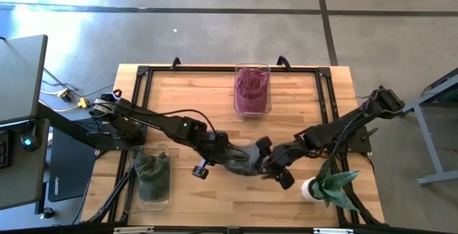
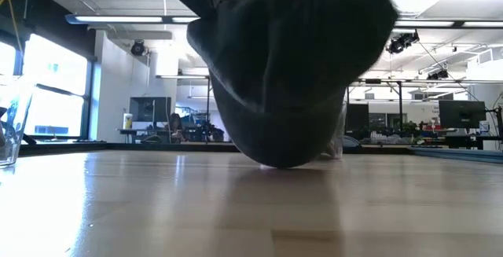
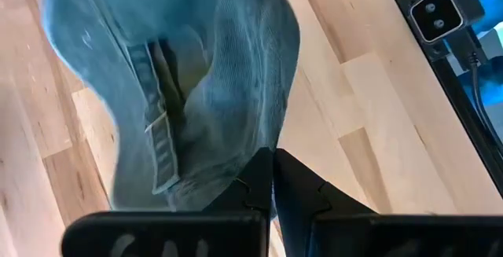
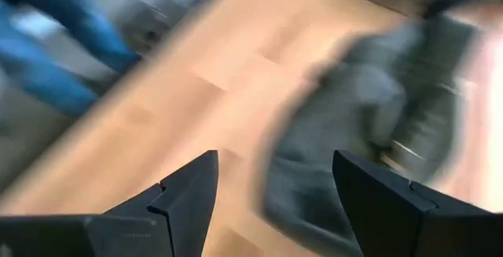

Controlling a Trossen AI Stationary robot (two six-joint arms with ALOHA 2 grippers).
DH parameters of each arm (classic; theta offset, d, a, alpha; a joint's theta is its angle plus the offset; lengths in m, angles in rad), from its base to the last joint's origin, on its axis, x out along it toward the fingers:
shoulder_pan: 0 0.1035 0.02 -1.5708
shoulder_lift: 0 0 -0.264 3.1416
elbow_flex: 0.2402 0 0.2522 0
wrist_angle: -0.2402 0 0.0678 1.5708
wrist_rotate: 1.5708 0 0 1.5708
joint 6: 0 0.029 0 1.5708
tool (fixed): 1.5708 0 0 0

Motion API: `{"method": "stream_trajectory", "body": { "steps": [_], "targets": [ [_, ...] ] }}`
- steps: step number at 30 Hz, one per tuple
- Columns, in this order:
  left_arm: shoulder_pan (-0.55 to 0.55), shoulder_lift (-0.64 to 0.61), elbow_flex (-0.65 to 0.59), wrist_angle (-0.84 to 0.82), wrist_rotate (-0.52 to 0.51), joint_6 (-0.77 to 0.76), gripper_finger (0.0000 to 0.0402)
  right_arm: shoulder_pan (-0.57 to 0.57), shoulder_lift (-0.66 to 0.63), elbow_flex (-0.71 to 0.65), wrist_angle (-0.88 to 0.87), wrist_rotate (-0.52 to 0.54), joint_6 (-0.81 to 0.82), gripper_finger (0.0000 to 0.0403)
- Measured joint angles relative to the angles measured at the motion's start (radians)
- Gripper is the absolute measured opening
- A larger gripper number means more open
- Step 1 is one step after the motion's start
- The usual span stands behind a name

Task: Pick & Place hat
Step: Put the black cap into the bottom transparent bin

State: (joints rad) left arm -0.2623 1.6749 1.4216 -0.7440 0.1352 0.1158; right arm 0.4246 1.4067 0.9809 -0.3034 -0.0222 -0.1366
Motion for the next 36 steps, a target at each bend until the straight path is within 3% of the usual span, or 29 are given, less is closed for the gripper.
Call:
{"method": "stream_trajectory", "body": {
  "steps": [3,9,14,20,28,33,36],
  "targets": [
    [0.000,0.000,0.000,-0.013,0.000,-0.014,0.0004,0.003,0.000,0.009,-0.062,0.074,-0.021,0.0247],
    [0.000,0.000,0.000,-0.038,-0.071,-0.016,0.0004,0.051,0.006,0.004,-0.085,0.012,-0.158,0.0247],
    [0.000,0.000,0.000,-0.037,-0.078,-0.016,0.0004,0.097,0.060,0.004,-0.047,0.148,-0.319,0.0248],
    [0.000,0.000,0.000,-0.040,-0.078,-0.036,0.0004,0.134,0.195,0.004,0.081,0.228,-0.336,0.0248],
    [0.000,0.000,0.000,-0.044,-0.077,-0.050,0.0004,0.163,0.370,0.003,0.311,0.500,-0.397,0.0246],
    [0.000,0.000,0.000,-0.045,-0.075,-0.045,0.0004,0.150,0.442,0.003,0.368,0.457,-0.423,0.0222],
    [0.000,0.000,0.000,-0.048,-0.075,-0.044,0.0004,0.145,0.461,0.003,0.372,0.499,-0.424,0.0183]
  ]
}}
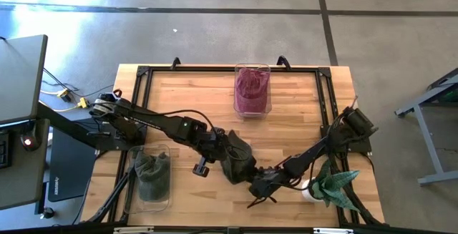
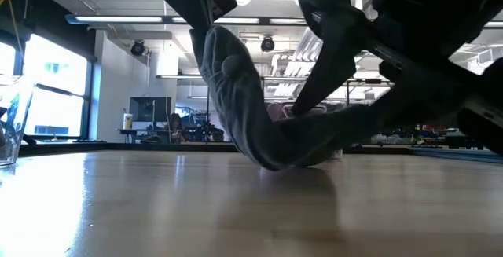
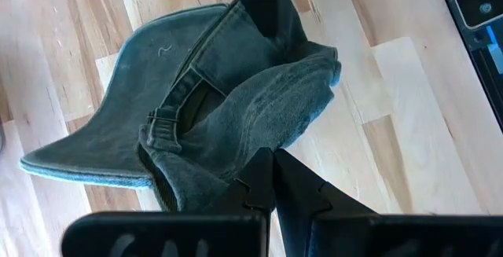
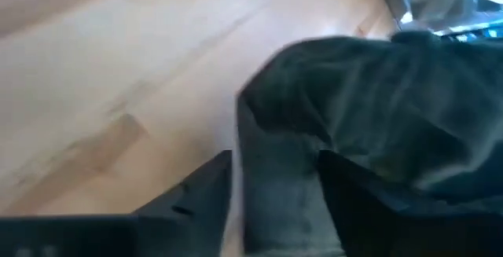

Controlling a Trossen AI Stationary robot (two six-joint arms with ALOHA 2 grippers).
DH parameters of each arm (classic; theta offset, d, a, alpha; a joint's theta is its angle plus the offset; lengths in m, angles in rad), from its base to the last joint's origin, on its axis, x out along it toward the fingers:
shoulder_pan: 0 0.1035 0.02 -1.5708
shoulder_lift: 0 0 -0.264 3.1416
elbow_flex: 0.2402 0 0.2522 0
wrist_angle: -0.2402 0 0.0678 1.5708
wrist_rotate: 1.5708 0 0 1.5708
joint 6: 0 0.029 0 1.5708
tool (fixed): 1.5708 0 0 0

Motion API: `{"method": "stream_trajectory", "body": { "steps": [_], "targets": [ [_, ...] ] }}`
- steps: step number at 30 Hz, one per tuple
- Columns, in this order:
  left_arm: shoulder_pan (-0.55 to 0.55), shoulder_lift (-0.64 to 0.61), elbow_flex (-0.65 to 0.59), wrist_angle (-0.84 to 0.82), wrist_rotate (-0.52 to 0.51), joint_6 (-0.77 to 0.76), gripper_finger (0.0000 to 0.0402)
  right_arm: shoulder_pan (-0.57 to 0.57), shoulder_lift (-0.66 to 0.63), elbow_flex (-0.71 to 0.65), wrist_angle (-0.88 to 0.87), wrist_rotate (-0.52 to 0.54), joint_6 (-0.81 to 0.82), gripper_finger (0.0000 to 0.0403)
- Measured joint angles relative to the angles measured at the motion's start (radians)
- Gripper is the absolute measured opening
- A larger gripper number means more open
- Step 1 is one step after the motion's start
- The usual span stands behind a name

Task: Pick & Place hat
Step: Put the black cap into the bottom transparent bin

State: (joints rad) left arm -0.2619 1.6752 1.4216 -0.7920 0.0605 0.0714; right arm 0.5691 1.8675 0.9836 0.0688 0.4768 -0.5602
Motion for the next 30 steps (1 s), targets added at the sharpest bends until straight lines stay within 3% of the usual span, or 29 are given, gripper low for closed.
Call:
{"method": "stream_trajectory", "body": {
  "steps": [5,8,12,15,25,30],
  "targets": [
    [0.000,0.000,0.000,-0.054,0.000,0.004,0.0004,-0.014,-0.006,0.000,-0.015,-0.027,0.006,0.0070],
    [0.000,0.000,0.000,-0.111,0.000,0.026,0.0004,-0.013,-0.028,0.021,-0.098,-0.111,0.013,0.0013],
    [0.000,0.000,0.000,-0.172,0.001,0.041,0.0004,-0.020,-0.077,0.051,-0.242,-0.398,0.160,0.0028],
    [-0.001,0.000,-0.009,-0.138,0.004,0.058,0.0004,-0.051,-0.100,0.053,-0.226,-0.583,0.237,0.0017],
    [0.000,0.000,-0.013,-0.092,0.038,0.045,0.0010,-0.158,-0.198,0.051,-0.209,-0.670,0.426,0.0024],
    [0.008,0.000,-0.013,-0.142,0.120,0.081,0.0073,-0.182,-0.232,0.051,-0.221,-0.703,0.450,0.0007]
  ]
}}
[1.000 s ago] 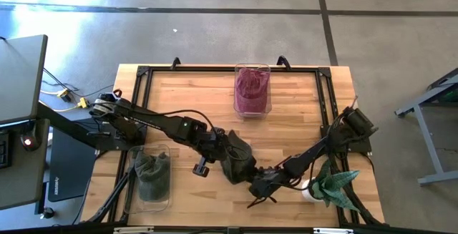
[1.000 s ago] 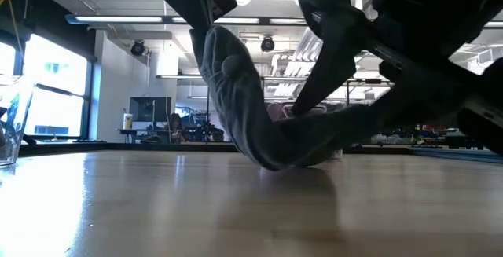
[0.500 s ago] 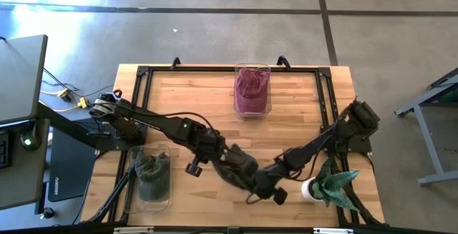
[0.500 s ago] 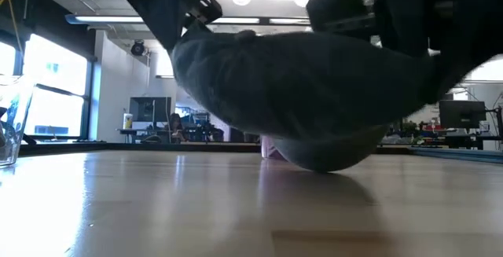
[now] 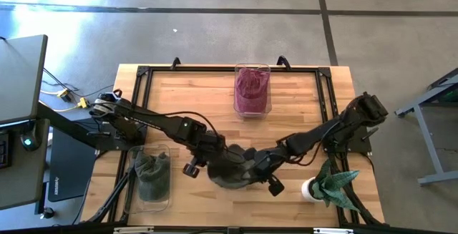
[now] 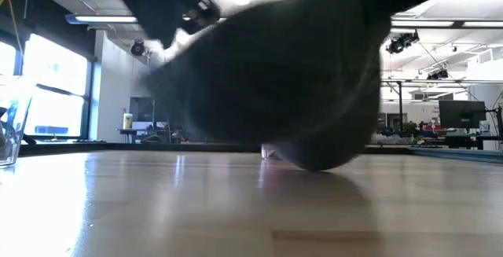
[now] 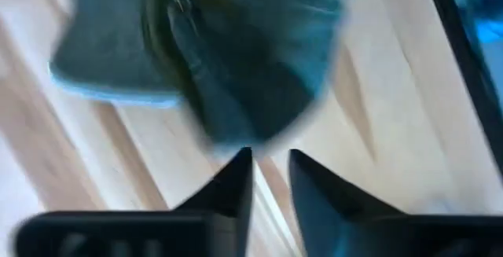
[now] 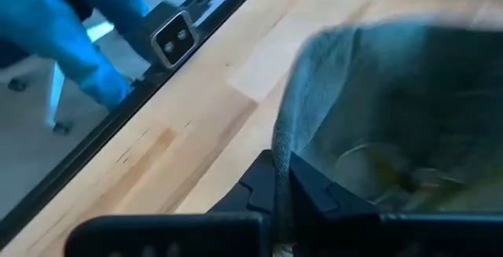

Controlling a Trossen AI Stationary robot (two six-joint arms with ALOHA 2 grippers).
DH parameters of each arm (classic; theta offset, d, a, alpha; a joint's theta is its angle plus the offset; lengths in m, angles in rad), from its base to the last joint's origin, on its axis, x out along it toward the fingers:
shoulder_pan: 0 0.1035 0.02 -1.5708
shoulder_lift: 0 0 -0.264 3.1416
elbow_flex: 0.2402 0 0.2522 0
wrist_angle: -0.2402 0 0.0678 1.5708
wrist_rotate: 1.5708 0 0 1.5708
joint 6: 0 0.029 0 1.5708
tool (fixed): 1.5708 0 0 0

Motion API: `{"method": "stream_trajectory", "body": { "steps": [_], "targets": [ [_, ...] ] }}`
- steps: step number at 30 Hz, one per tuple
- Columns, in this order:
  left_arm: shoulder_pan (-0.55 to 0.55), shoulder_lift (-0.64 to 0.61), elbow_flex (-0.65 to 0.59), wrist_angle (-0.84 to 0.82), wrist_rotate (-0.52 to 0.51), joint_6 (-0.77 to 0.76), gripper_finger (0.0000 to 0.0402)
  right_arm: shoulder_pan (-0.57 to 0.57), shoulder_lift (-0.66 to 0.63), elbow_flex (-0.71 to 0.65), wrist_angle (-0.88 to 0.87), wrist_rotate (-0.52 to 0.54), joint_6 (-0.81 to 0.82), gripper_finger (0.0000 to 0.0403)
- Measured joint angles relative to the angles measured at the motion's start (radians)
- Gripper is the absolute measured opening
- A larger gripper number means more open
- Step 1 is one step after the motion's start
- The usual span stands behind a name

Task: Pick & Place hat
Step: Put the black cap into the bottom transparent bin

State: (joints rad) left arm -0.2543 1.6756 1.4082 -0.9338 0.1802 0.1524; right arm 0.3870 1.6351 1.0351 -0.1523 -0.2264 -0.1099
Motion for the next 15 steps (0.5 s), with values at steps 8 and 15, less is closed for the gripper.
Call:
{"method": "stream_trajectory", "body": {
  "steps": [8,15],
  "targets": [
    [-0.021,0.000,0.000,-0.066,0.127,-0.125,0.0192,-0.017,-0.048,0.000,-0.036,0.008,0.068,0.0018],
    [-0.188,0.000,-0.076,0.394,-0.110,-0.330,0.0187,-0.053,-0.055,-0.004,-0.053,-0.034,0.084,0.0008]
  ]
}}
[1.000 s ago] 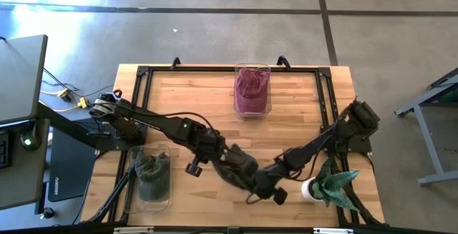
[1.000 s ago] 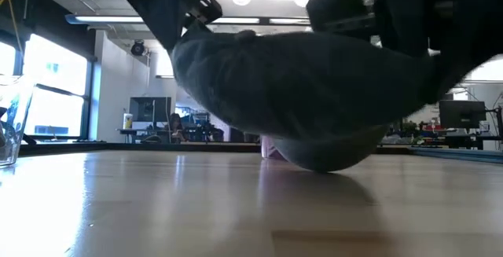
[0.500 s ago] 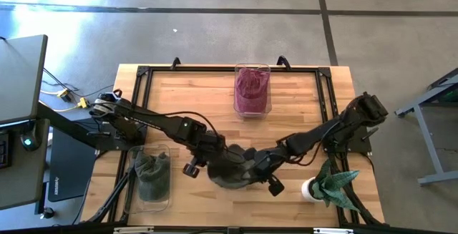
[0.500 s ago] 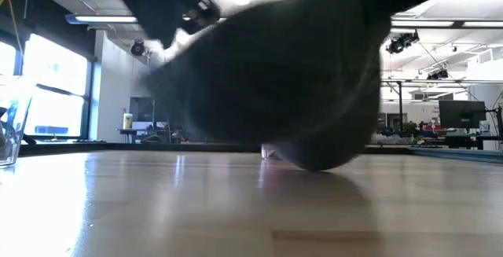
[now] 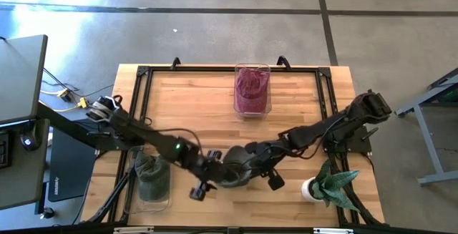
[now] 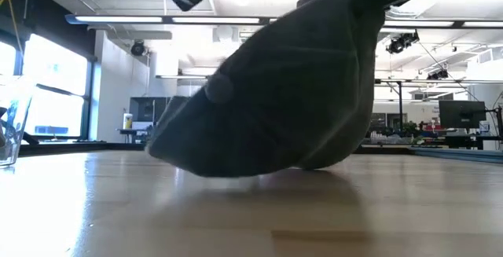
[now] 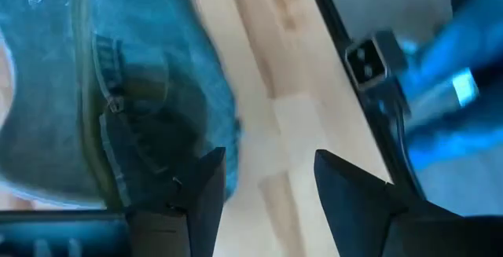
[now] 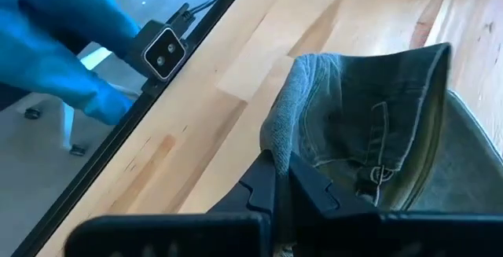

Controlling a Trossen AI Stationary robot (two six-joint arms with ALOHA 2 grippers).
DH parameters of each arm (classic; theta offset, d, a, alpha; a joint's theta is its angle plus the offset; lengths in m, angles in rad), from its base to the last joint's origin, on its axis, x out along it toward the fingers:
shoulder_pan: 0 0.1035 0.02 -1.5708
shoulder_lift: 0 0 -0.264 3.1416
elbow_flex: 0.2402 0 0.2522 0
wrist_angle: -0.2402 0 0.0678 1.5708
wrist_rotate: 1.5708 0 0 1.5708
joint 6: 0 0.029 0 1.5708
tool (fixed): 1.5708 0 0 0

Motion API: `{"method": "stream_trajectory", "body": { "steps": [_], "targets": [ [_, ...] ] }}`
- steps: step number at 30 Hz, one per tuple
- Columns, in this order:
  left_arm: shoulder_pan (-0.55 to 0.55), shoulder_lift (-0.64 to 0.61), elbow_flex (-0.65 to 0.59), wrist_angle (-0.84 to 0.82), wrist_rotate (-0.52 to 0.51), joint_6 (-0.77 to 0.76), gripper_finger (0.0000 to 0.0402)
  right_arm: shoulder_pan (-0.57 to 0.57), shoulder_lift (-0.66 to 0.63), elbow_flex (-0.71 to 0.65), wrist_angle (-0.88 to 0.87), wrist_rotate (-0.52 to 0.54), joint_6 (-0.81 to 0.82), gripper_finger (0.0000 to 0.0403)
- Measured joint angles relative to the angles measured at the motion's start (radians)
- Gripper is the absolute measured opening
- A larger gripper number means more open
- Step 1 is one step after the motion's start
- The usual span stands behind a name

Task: Pick & Place hat
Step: Put the black cap into the bottom transparent bin

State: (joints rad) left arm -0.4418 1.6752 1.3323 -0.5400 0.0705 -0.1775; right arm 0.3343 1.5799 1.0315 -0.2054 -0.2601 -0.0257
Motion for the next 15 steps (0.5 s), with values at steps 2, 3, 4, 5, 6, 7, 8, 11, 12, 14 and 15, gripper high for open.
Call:
{"method": "stream_trajectory", "body": {
  "steps": [2,3,4,5,6,7,8,11,12,14,15],
  "targets": [
    [-0.022,-0.001,-0.055,0.098,-0.056,-0.060,0.0187,-0.015,0.000,0.000,-0.003,-0.005,0.001,0.0016],
    [-0.025,-0.001,-0.088,0.152,-0.078,-0.090,0.0187,-0.025,0.000,0.000,-0.004,-0.006,0.001,0.0020],
    [-0.028,-0.001,-0.121,0.204,-0.109,-0.120,0.0187,-0.035,0.000,0.000,-0.002,-0.007,0.001,0.0024],
    [-0.032,0.000,-0.152,0.248,-0.144,-0.145,0.0187,-0.045,0.000,0.000,0.000,-0.007,0.004,0.0026],
    [-0.033,0.000,-0.181,0.292,-0.178,-0.170,0.0187,-0.055,0.000,0.000,0.002,-0.010,0.003,0.0026],
    [-0.038,0.000,-0.210,0.335,-0.203,-0.194,0.0187,-0.065,0.000,0.000,0.002,-0.021,0.003,0.0026],
    [-0.042,-0.001,-0.236,0.366,-0.227,-0.217,0.0187,-0.076,0.000,0.000,0.002,-0.036,0.003,0.0024],
    [-0.045,0.009,-0.303,0.453,-0.277,-0.288,0.0186,-0.104,0.000,0.000,0.007,-0.082,0.002,0.0014],
    [-0.044,0.022,-0.313,0.484,-0.288,-0.312,0.0186,-0.113,0.000,0.000,0.007,-0.097,0.003,0.0012],
    [-0.042,0.050,-0.330,0.515,-0.311,-0.326,0.0186,-0.126,0.000,0.000,0.008,-0.114,0.003,0.0009],
    [-0.042,0.068,-0.331,0.528,-0.318,-0.322,0.0186,-0.130,0.000,0.000,0.008,-0.115,0.003,0.0009]
  ]
}}
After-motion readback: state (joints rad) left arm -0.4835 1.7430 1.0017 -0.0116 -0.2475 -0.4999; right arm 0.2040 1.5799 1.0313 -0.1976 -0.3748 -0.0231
